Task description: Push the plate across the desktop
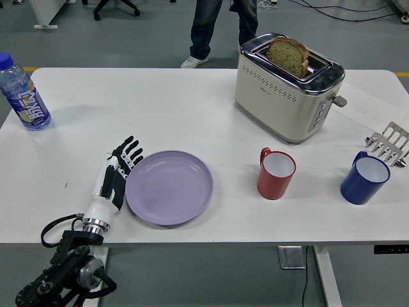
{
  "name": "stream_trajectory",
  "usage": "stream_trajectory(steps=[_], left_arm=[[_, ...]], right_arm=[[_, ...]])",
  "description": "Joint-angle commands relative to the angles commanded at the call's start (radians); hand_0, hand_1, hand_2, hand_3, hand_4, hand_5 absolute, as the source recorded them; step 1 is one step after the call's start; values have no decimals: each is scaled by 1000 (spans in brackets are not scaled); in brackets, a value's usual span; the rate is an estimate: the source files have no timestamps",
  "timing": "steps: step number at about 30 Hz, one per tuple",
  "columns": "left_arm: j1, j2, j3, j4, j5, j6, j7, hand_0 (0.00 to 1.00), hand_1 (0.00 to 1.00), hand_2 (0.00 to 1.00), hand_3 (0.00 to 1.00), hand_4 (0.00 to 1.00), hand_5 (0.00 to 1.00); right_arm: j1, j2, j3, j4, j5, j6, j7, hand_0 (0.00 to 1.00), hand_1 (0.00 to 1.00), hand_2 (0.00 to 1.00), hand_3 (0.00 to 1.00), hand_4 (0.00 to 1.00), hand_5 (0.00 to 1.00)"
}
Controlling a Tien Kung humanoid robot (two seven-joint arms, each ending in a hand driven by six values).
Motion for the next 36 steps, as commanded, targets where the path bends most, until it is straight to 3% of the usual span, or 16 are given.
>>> stream_trajectory(steps=[12,36], left_arm=[[-15,4,87,-3,-16,1,-1,849,882,911,898,466,998],[-55,4,165,-15,-34,-3,-1,849,881,910,898,471,998]], right_arm=[[-7,-1,3,0,-3,0,-2,609,550,651,615,140,353],[-2,-3,4,0,-4,0,-1,607,548,649,614,140,354]])
